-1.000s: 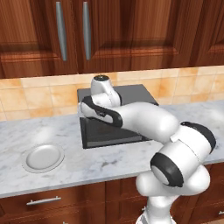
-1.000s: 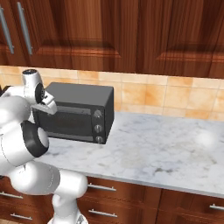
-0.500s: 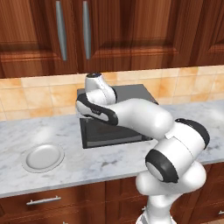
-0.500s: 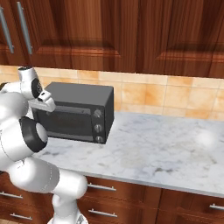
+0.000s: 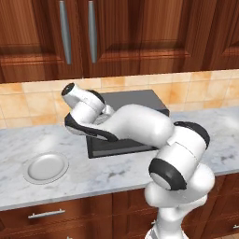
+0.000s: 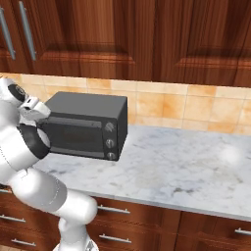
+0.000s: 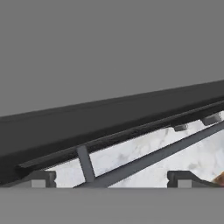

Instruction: Pull the toaster oven rack outwards. Pick up the baguette from the plate and place it on the toaster oven rack. Close the toaster oven door fully and set the temperature to the lowest setting.

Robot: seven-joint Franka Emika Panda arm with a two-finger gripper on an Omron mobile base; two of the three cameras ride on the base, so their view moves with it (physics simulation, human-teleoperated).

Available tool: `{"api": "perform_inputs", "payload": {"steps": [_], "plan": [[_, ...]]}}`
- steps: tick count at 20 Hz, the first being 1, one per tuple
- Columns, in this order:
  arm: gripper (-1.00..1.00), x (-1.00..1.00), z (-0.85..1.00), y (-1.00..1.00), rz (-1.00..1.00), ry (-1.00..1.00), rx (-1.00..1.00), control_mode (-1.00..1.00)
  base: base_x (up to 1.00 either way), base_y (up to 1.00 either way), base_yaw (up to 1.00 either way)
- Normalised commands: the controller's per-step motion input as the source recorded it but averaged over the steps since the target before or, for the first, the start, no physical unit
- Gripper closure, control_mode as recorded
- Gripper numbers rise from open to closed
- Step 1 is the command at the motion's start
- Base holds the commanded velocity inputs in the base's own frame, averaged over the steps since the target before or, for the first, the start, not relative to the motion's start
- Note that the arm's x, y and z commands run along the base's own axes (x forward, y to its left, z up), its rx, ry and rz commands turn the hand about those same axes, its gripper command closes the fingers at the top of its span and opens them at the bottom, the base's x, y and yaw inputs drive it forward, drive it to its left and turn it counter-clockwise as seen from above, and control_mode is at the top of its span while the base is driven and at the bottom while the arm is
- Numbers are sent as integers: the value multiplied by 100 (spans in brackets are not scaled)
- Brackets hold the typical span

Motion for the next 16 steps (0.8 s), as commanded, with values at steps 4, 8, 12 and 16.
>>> {"api": "perform_inputs", "payload": {"steps": [4,8,12,16], "plan": [[-100,50,0,0,37,-100,0,-100,0,0,0],[-100,36,0,3,40,-100,0,-100,0,0,0],[-100,10,19,9,47,-95,0,-100,0,0,0],[-100,-85,32,-63,44,-68,8,-100,0,0,0]]}}
